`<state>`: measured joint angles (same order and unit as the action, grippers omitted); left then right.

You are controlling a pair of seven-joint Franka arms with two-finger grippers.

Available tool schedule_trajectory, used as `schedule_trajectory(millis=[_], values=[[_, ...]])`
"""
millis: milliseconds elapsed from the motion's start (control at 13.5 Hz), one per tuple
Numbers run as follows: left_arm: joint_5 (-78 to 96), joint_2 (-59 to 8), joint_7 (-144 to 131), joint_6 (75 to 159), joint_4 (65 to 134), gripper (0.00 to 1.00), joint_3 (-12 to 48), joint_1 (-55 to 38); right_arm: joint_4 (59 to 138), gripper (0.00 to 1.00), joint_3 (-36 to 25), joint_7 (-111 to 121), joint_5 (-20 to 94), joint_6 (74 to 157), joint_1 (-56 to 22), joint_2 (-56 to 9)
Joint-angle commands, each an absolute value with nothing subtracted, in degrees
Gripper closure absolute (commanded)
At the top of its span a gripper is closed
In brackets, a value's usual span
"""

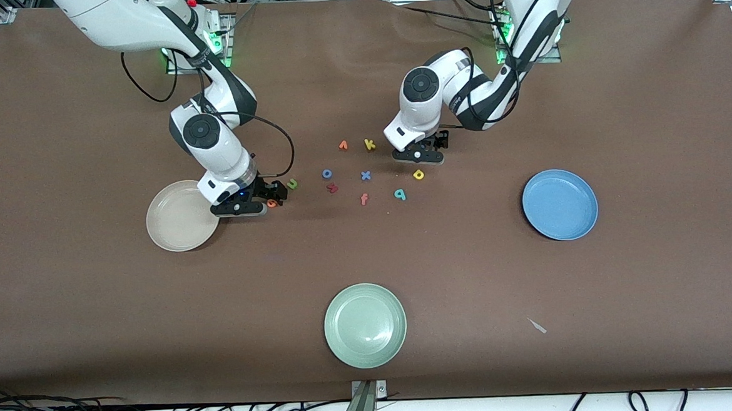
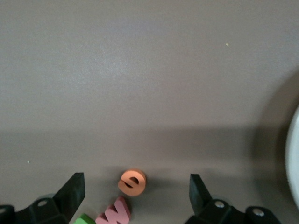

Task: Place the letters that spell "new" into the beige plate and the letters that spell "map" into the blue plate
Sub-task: 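Grasp the orange letter with the right gripper while the left grasps blue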

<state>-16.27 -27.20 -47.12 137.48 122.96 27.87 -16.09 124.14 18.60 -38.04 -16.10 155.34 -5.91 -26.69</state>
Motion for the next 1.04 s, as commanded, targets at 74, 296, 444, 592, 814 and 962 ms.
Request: schedule_trajectory(millis=[74, 296, 444, 592, 814, 962], values=[[-18.54, -28.83, -47.82, 137.81, 122.34, 0.15, 27.77, -17.23, 122.34, 0.02, 18.98, -39.29, -17.67, 156.18, -5.71, -29.26], [-20.04, -29.79, -47.11, 137.81, 122.60, 0.26, 27.86, -17.23, 122.43, 0.05, 18.90, -39.29, -18.19, 156.97, -5.80, -30.14], [-20.13, -30.06, -46.67, 137.81, 122.61, 0.31, 27.86, -17.14, 122.43, 0.10, 18.81, -39.37, -18.37, 156.97, -5.89, -30.50], [-20.04, -30.06, -44.31, 137.81, 122.78, 0.41, 27.86, -16.70, 122.43, 0.20, 18.81, -39.29, -18.46, 156.97, -6.24, -30.59], [-20.04, -30.15, -42.63, 137.81, 122.78, 0.59, 27.86, -16.44, 122.52, 0.36, 18.81, -39.29, -18.63, 156.97, -6.24, -30.76], [-20.04, -30.32, -42.45, 137.81, 122.78, 0.68, 27.86, -16.44, 122.69, 0.53, 18.81, -39.37, -18.63, 156.97, -6.24, -30.76]])
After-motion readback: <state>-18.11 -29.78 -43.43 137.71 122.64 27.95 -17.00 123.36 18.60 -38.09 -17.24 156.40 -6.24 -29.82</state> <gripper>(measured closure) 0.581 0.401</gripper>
